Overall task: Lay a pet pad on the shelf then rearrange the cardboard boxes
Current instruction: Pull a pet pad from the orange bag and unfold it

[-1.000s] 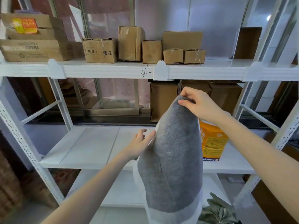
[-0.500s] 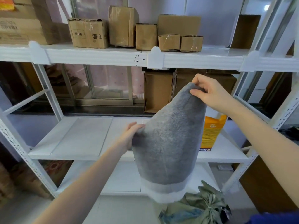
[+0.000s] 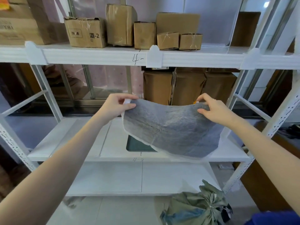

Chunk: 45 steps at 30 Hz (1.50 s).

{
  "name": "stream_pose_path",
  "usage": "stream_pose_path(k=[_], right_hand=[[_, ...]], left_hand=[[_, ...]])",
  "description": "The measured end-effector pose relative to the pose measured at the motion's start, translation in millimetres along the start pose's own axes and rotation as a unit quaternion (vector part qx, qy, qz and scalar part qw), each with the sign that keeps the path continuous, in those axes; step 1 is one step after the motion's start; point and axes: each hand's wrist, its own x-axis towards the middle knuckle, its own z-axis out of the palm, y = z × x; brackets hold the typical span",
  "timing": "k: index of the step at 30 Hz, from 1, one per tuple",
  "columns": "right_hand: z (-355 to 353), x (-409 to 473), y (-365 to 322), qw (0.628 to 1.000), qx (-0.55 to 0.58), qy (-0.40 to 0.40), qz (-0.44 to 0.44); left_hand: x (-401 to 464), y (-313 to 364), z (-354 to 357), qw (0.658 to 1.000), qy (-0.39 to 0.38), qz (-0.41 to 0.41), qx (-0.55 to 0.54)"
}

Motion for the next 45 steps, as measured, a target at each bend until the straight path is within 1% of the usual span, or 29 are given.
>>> stream_pose_path(k=[3,5,6,8,11,13,16,18,22,24,26,28,34,36,42,45], right_hand=[[5,3,2,0.997,-0.070,0.003,-0.012],[8,2,0,0.994,-0.103,0.019,-0.020],[9,2,-4,0.994,-0.102,0.024,-0.026],[12,0,-17,0.998,-0.041,0.018,-0.050],[16,-4,-46,0.993,0.077,-0.032,-0.086],[18,-9,-67,0.982,0.140,-0.063,-0.107],[21,-12,-95,0.962,0.225,-0.080,-0.136],[21,-11,-111,0.953,0.258,-0.076,-0.139],[21,-9,-127,0.958,0.248,-0.037,-0.140],[26,-11,-128,0.956,0.259,-0.042,-0.127],[33,-13,-125,0.954,0.273,-0.062,-0.105],[38,-16,-122,0.958,0.261,-0.078,-0.093],[51,-26,-106,0.953,0.253,-0.155,-0.063],[53,-28,-101,0.952,0.251,-0.166,-0.047],[40,-22,-88,0.967,0.217,-0.133,-0.018],[31,-16,-81,0.977,0.188,-0.102,-0.016]], left_hand=[[3,20,-3,0.989,0.084,0.078,0.089],[2,32,-3,0.979,0.108,0.121,0.125],[2,37,-2,0.975,0.110,0.139,0.135],[1,49,2,0.971,0.096,0.165,0.143],[2,64,9,0.966,0.075,0.196,0.150],[3,73,14,0.961,0.062,0.217,0.160],[5,81,18,0.945,0.036,0.257,0.199],[7,84,16,0.930,0.027,0.281,0.236],[11,93,6,0.912,0.054,0.316,0.256],[14,99,1,0.910,0.056,0.319,0.258],[17,101,-5,0.917,0.036,0.315,0.244],[19,100,-10,0.919,0.022,0.314,0.236],[27,94,-23,0.911,0.072,0.296,0.277],[28,94,-27,0.910,0.089,0.296,0.277],[21,90,-29,0.903,0.118,0.313,0.271],[12,88,-28,0.909,0.125,0.304,0.256]])
